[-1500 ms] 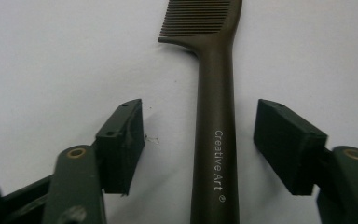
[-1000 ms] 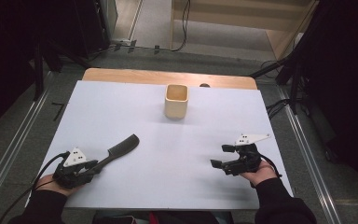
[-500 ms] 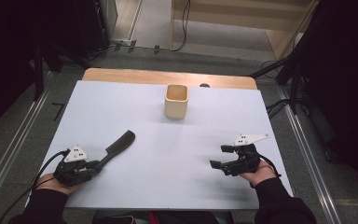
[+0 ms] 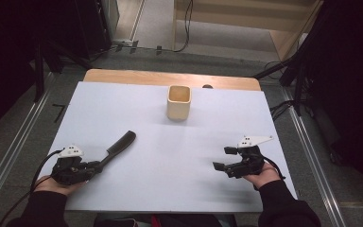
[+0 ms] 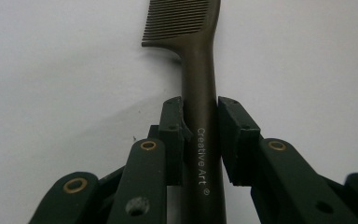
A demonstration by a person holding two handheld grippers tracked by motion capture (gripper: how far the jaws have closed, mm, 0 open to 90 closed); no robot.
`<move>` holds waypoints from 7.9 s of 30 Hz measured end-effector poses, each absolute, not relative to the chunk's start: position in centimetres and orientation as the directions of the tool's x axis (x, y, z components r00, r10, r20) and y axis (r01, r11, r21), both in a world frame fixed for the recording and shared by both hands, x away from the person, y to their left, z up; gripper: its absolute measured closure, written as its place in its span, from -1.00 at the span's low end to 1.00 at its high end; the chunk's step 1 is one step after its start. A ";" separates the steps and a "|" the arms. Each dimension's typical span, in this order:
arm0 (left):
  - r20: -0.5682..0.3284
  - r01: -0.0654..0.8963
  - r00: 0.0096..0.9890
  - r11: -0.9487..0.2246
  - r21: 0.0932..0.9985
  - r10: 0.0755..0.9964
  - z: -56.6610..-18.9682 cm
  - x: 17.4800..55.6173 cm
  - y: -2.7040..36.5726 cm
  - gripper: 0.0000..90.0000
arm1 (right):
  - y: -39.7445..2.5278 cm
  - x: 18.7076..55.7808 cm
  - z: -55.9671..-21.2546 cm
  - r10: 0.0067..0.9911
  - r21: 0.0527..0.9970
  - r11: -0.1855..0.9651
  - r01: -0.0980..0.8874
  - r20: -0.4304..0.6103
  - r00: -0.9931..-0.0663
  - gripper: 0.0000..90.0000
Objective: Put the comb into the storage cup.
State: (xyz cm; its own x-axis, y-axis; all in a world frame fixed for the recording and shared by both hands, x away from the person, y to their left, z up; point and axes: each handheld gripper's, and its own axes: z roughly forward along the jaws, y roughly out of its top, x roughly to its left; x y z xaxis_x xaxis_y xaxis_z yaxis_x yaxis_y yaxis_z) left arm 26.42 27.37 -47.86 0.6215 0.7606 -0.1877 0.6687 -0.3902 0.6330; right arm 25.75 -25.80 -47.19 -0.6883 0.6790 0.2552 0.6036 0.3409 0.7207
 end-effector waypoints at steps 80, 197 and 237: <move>-0.249 0.488 0.512 -0.040 0.872 0.822 -43.8 29.8 16.1 0.62 | -17.9 26.6 -43.4 0.662 0.743 0.275 0.610 0.314 -0.681 -0.56; -0.252 0.243 0.383 0.166 0.956 0.889 -47.8 28.6 11.8 0.62 | -3.1 38.0 -40.8 0.749 0.622 -0.015 0.783 0.526 -0.403 0.52; -0.286 0.429 0.471 0.066 0.901 0.834 -46.1 29.1 11.4 0.14 | -4.7 38.3 -40.4 0.774 0.642 -0.001 0.767 0.487 -0.406 0.57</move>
State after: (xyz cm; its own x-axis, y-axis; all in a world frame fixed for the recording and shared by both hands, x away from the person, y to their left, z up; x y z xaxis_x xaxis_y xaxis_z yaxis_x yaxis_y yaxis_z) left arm 29.13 11.38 -46.08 0.4713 0.8344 -0.2857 0.4287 0.0664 0.9010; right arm 38.30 -4.72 -40.39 -0.4061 0.7735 0.4865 0.7669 -0.0010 0.6417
